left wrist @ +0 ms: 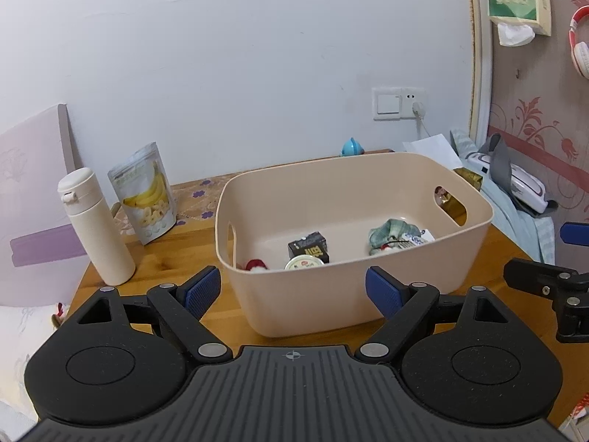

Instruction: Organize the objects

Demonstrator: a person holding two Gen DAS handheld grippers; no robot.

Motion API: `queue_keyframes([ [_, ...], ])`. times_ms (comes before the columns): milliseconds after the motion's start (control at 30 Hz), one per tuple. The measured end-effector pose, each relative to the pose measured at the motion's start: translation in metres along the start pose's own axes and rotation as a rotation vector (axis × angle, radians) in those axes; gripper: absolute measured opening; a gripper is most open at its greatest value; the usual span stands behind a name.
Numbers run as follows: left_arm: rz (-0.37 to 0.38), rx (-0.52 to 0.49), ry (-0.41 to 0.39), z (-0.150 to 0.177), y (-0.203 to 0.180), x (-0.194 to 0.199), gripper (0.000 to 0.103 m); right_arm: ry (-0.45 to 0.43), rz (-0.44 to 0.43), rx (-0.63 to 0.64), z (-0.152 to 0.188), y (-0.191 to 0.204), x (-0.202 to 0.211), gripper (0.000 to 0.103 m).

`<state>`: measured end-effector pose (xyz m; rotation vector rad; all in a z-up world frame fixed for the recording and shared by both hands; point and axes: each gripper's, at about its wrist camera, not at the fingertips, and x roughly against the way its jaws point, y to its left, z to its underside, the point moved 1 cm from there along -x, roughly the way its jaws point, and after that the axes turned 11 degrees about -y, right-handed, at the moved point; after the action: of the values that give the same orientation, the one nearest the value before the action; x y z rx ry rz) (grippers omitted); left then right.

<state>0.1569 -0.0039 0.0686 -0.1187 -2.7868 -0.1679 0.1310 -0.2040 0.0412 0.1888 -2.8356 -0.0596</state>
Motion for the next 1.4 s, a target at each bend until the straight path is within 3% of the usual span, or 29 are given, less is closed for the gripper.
queue_keyframes([
  [467, -0.009, 0.028, -0.004, 0.018, 0.004, 0.036, 0.087, 0.007, 0.004, -0.002, 0.009, 0.002, 0.016, 0.103],
  [1400, -0.049, 0.023, -0.028, 0.055, -0.003, 0.108, 0.087, -0.004, 0.02, 0.019, 0.046, 0.015, 0.09, 0.103],
])
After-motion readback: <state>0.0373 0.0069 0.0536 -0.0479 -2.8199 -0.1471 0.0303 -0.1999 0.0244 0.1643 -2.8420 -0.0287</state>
